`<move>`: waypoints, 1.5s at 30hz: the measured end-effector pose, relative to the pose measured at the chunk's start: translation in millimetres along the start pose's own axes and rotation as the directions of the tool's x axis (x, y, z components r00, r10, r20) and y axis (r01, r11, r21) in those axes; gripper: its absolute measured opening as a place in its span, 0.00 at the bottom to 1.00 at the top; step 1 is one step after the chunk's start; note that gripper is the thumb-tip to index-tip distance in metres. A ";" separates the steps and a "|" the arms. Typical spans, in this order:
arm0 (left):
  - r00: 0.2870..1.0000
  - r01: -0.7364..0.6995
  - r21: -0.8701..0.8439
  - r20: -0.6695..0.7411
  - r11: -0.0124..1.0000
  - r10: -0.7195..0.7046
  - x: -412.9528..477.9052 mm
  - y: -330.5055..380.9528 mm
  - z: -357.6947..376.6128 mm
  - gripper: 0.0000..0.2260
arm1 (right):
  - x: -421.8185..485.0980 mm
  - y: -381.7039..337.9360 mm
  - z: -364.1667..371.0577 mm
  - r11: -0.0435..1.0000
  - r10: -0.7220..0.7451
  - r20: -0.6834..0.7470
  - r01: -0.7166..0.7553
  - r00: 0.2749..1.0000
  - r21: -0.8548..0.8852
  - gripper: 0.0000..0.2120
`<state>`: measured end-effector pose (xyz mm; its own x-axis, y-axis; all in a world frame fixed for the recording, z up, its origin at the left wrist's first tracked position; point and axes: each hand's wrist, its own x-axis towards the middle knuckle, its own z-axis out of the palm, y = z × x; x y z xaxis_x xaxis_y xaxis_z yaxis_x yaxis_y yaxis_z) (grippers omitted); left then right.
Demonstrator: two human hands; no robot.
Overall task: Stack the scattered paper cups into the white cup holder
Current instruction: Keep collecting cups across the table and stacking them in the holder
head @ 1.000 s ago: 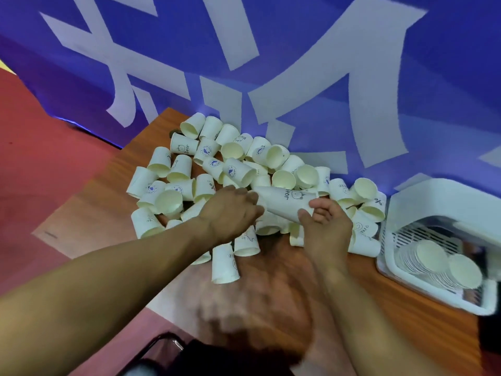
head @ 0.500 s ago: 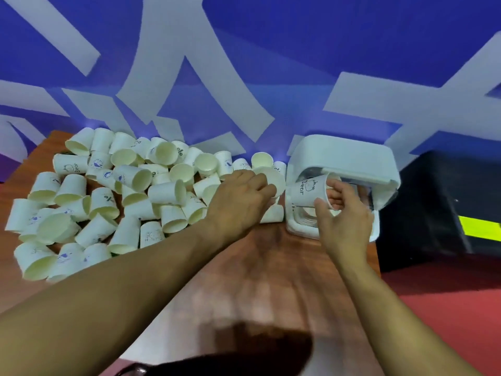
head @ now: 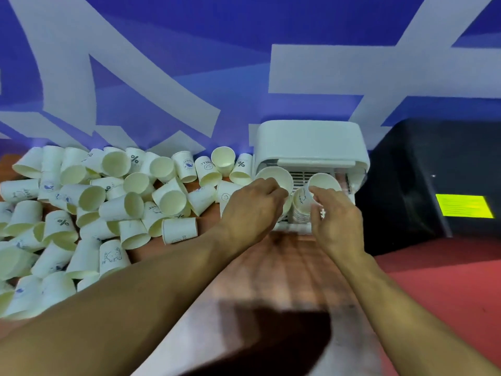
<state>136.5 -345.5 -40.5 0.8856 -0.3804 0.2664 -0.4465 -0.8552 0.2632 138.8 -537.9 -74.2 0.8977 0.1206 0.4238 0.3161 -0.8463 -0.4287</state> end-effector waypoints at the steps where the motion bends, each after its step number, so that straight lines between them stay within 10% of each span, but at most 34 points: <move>1: 1.000 0.005 0.006 0.029 1.000 -0.005 2.5 -0.3 5.9 0.04 | -0.2 4.4 6.6 1.000 -0.026 0.026 0.026 0.999 -0.008 0.18; 10: 0.937 0.000 -0.038 0.350 0.999 0.013 13.3 -14.8 48.7 0.12 | -3.1 24.3 50.4 0.997 -0.074 0.225 0.071 0.972 0.021 0.13; 26: 0.996 -0.023 -0.169 0.079 0.985 0.036 -22.1 -30.6 47.2 0.13 | -4.1 6.1 40.5 0.993 -0.021 0.096 0.010 0.995 0.114 0.10; 45: 0.758 0.648 -0.089 -0.030 0.757 -0.652 -228.0 -151.1 -51.7 0.14 | -24.9 -198.9 108.9 0.979 -0.184 0.498 0.110 0.847 0.173 0.15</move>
<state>-4.6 -111.3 -93.0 0.9582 0.2801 0.0580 0.2245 -0.8620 0.4544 87.0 -316.1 -86.3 0.8554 0.5165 0.0402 0.4617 -0.7249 -0.5112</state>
